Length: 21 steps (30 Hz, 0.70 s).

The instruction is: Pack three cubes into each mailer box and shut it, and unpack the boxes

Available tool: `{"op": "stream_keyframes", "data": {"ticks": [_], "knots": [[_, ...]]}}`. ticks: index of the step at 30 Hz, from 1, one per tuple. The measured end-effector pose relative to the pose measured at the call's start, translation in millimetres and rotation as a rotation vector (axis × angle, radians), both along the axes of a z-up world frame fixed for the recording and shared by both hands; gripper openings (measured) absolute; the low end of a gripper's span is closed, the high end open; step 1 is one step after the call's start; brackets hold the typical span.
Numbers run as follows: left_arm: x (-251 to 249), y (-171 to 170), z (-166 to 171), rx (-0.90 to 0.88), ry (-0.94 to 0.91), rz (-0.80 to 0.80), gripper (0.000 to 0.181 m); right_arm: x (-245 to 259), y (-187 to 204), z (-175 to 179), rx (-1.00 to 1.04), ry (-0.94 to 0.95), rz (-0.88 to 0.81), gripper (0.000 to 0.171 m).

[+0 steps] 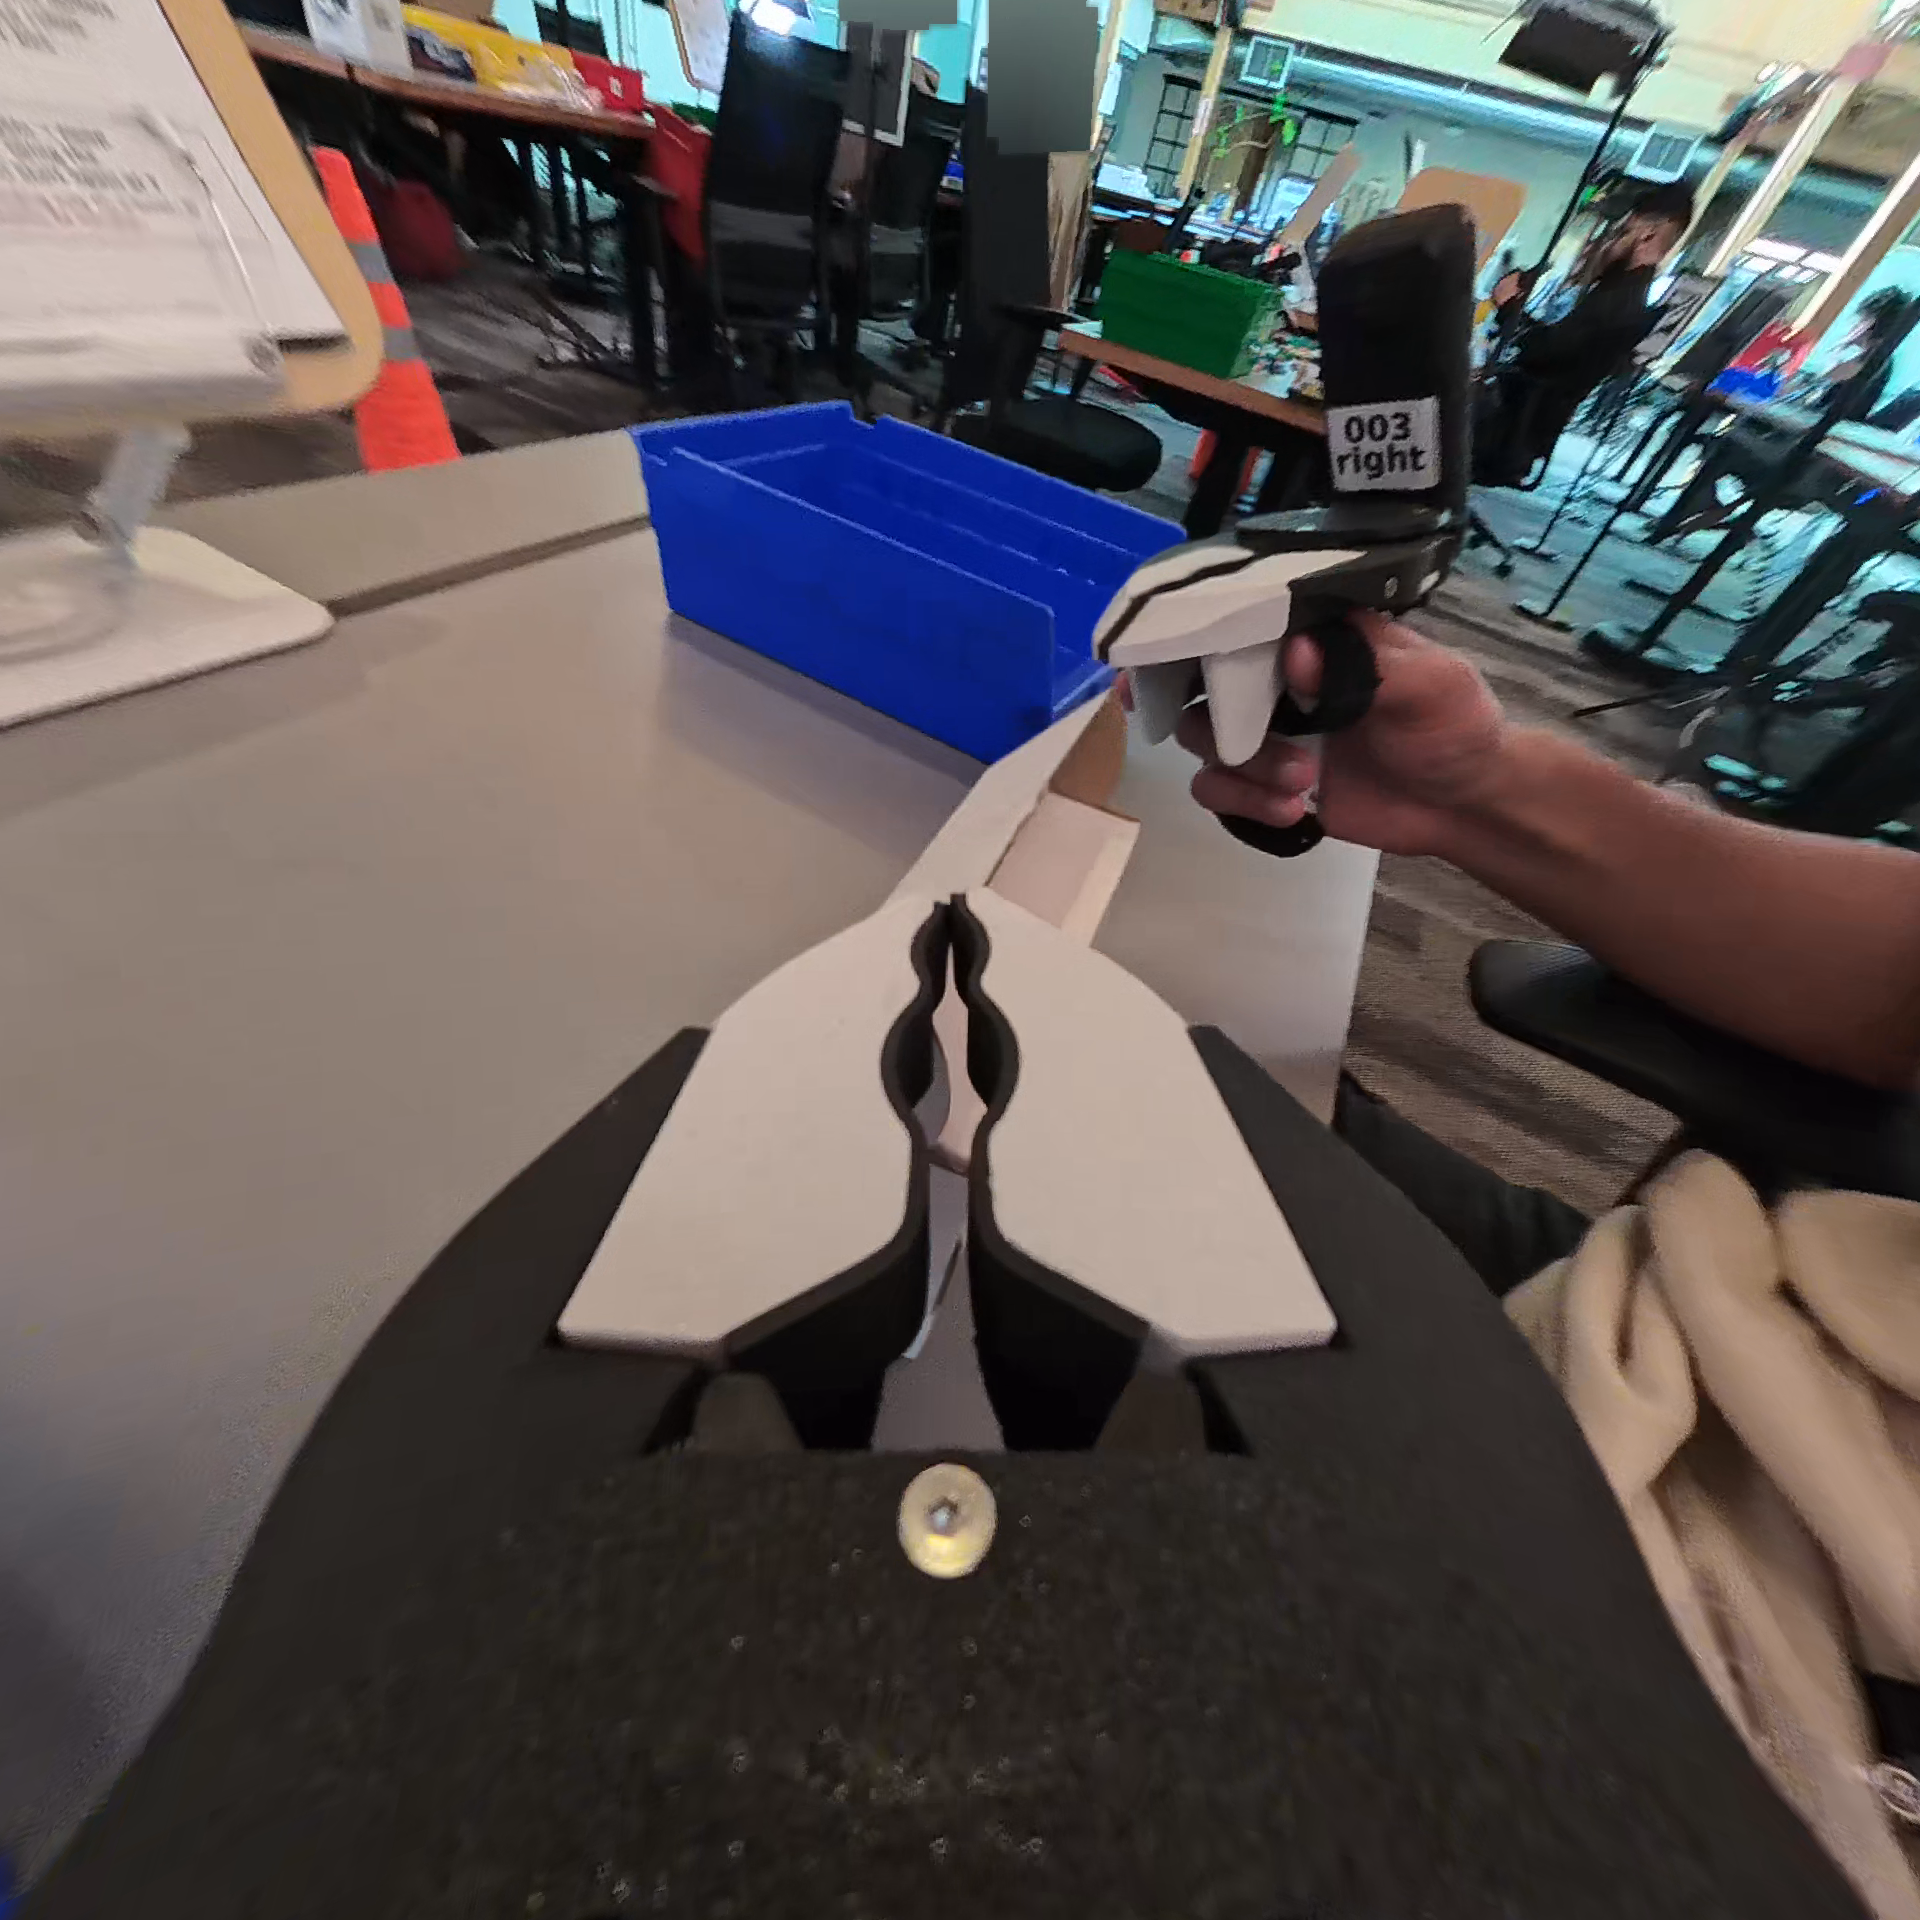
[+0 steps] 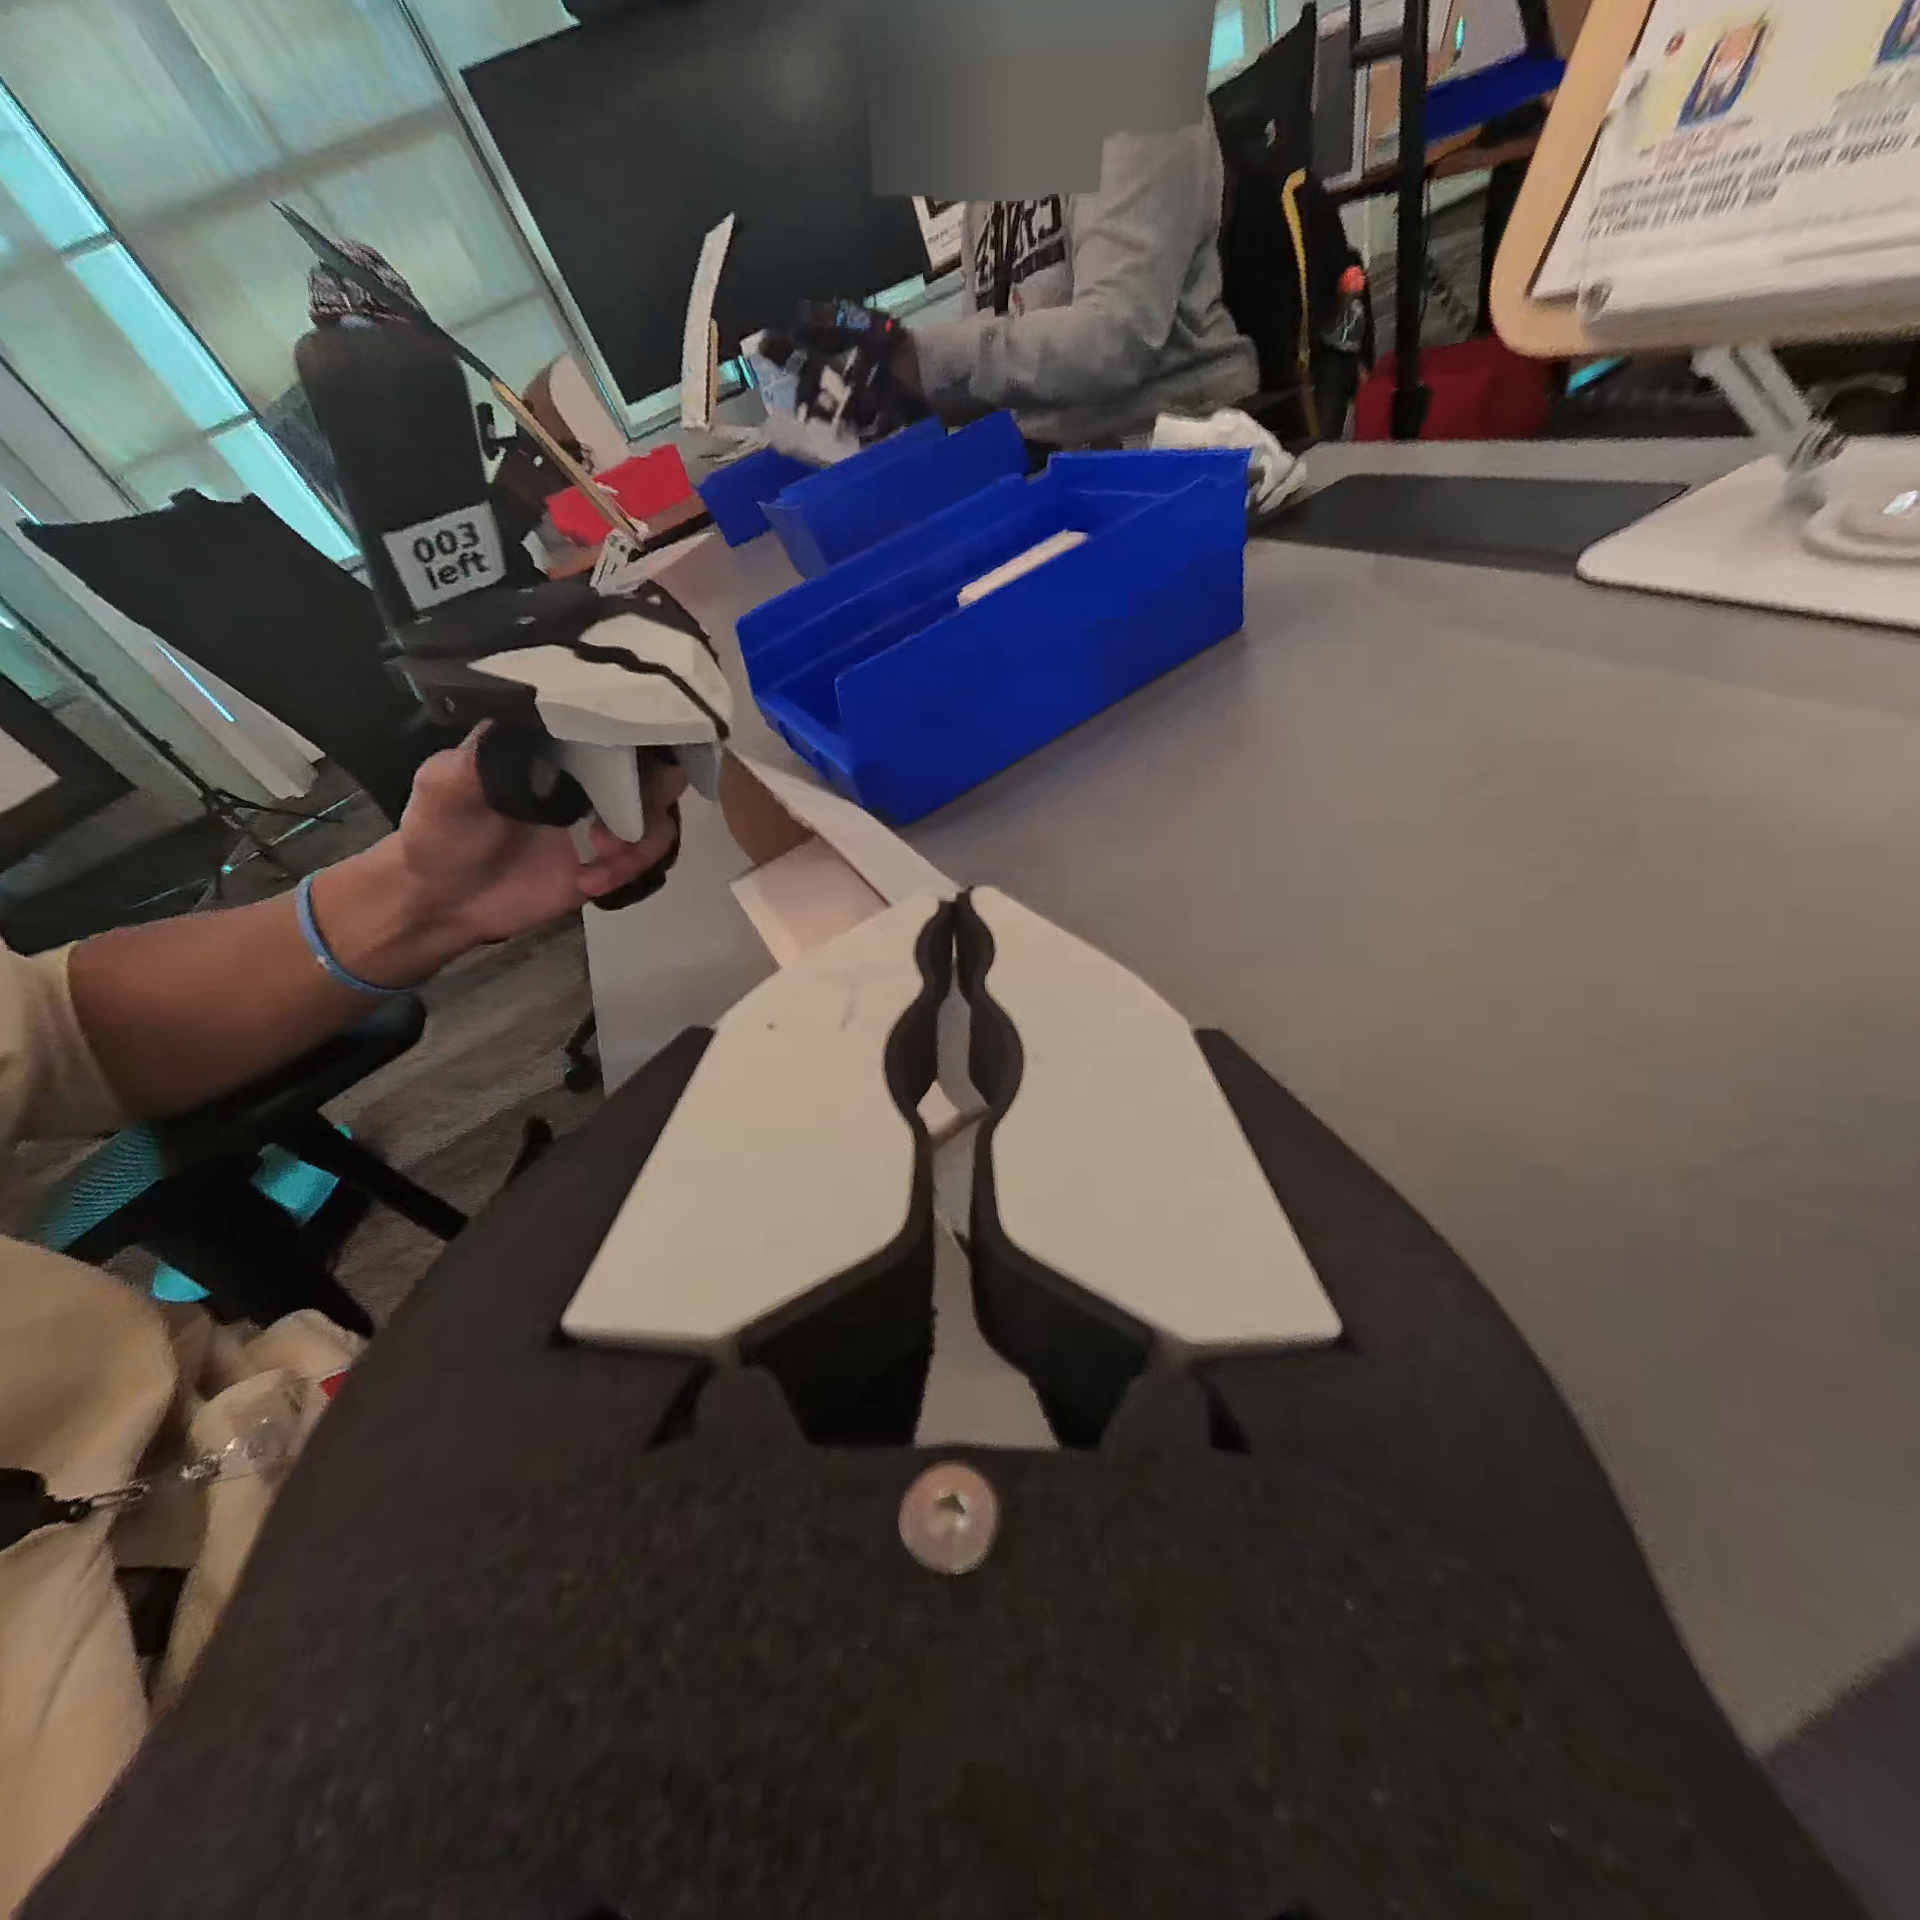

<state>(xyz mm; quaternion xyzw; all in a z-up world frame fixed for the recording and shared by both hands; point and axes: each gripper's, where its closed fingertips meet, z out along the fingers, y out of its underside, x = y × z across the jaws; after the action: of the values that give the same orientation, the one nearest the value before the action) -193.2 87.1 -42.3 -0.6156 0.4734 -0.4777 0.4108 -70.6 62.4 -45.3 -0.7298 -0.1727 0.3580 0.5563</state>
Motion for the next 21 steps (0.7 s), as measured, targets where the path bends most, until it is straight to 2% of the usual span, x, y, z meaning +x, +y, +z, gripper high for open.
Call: {"op": "stream_keyframes", "data": {"ticks": [8,14,21], "knots": [[-6,-5,-24,-0.104,0.018,-0.061,0.0,-6,-11,-20,-0.045,0.0,0.057,0.0],[-13,-3,-23,-0.041,0.032,-0.063,0.0,-2,-15,-13,-0.02,0.0,0.063,0.0],[-14,-5,-33,-0.023,0.069,-0.089,0.0,-9,-17,-27,-0.055,-0.064,0.091,0.0]]}}
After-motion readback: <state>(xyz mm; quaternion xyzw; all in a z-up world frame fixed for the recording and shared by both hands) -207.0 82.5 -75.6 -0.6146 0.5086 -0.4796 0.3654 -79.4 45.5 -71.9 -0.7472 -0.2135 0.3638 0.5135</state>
